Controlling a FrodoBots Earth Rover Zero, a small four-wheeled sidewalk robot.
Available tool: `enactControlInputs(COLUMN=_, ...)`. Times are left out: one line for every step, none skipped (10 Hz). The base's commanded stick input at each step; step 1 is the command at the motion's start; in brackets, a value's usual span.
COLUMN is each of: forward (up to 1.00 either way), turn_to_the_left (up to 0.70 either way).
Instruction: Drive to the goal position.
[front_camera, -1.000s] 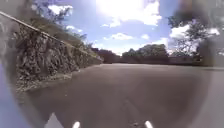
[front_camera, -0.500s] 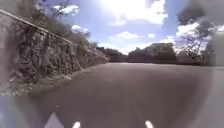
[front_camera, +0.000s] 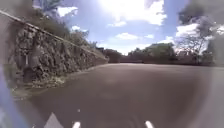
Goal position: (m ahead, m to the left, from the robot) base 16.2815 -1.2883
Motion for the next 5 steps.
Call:
enactControlInputs(forward=1.0, turn_to_the_left=0.0)
enactControlInputs(forward=1.0, turn_to_the_left=0.0)
enactControlInputs(forward=1.0, turn_to_the_left=0.0)
enactControlInputs(forward=1.0, turn_to_the_left=0.0)
enactControlInputs(forward=1.0, turn_to_the_left=0.0)
